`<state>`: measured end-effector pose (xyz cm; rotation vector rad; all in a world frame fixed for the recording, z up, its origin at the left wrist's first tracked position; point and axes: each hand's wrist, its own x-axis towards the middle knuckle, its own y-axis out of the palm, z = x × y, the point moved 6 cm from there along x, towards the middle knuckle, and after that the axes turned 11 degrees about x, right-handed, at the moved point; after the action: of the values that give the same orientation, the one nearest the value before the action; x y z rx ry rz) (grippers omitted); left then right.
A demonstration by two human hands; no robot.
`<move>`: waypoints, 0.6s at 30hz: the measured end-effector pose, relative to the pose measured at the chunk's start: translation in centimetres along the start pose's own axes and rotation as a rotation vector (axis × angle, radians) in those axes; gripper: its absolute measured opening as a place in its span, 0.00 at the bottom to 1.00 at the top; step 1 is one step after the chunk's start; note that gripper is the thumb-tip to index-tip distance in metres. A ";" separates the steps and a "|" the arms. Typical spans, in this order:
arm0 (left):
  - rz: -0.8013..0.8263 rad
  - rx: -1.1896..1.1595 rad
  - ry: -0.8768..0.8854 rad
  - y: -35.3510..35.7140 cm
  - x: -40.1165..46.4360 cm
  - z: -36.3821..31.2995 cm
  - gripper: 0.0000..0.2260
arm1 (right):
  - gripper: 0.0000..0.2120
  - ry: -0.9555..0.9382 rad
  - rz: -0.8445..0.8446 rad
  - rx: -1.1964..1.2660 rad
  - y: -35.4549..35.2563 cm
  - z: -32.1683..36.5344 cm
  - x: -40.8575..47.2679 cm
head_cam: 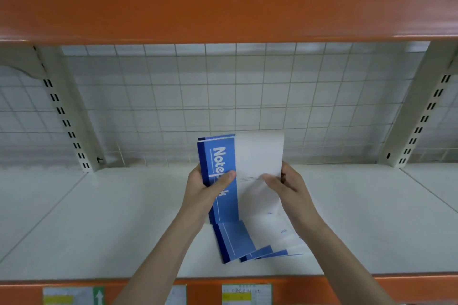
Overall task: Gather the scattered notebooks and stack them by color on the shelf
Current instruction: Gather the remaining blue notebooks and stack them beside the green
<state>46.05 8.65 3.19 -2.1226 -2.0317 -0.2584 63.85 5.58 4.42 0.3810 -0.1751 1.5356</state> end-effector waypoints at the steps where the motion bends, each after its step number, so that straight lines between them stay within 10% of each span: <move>1: -0.016 0.001 -0.022 0.0 -0.1 0.3 0.10 | 0.13 -0.003 -0.006 0.016 0.0 -0.3 -0.1; 18: 0.111 0.141 -0.173 2.5 -0.5 3.7 0.11 | 0.08 0.203 -0.163 -0.190 -2.6 -4.8 -1.2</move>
<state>48.54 9.02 -0.55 -2.2273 -1.9461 0.0861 65.81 6.12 -0.83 0.0856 -0.1258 1.3740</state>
